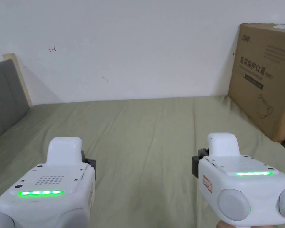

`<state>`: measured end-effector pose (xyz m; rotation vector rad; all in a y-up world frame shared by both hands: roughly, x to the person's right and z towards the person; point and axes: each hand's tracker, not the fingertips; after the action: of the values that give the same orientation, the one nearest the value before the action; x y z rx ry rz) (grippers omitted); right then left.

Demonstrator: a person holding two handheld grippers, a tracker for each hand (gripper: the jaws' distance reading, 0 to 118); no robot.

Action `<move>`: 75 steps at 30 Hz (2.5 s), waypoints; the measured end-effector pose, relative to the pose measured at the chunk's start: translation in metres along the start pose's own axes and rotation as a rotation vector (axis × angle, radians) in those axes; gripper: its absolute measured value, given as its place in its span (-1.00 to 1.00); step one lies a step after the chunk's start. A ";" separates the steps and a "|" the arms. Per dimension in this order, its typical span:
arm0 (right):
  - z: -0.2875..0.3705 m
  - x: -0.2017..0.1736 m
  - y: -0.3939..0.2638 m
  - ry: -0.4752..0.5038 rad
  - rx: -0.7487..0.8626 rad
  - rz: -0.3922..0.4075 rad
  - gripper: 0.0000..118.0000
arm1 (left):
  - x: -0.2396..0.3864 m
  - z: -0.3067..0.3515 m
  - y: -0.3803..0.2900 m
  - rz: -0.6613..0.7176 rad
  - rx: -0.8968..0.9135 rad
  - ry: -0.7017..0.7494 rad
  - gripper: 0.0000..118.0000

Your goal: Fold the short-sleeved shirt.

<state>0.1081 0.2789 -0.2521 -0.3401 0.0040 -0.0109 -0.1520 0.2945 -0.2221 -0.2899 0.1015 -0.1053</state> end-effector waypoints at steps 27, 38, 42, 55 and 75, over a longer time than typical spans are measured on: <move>0.037 -0.021 0.019 -0.092 0.229 0.031 0.98 | -0.001 0.020 0.020 0.109 0.119 -0.046 1.00; 0.036 -0.017 0.019 -0.069 0.212 0.023 0.98 | 0.011 0.016 0.024 0.034 0.098 -0.032 1.00; 0.036 -0.014 0.018 -0.079 0.210 0.027 0.98 | 0.009 0.010 0.023 0.035 0.084 -0.042 1.00; 0.031 -0.011 0.014 -0.032 0.161 -0.003 0.98 | 0.008 0.015 0.019 0.054 0.118 -0.097 1.00; 0.026 -0.009 0.009 -0.044 0.127 0.005 0.98 | 0.007 0.021 0.022 0.023 0.169 -0.052 1.00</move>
<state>0.0996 0.2966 -0.2308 -0.2134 -0.0392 0.0010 -0.1403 0.3200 -0.2095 -0.1227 0.0436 -0.0826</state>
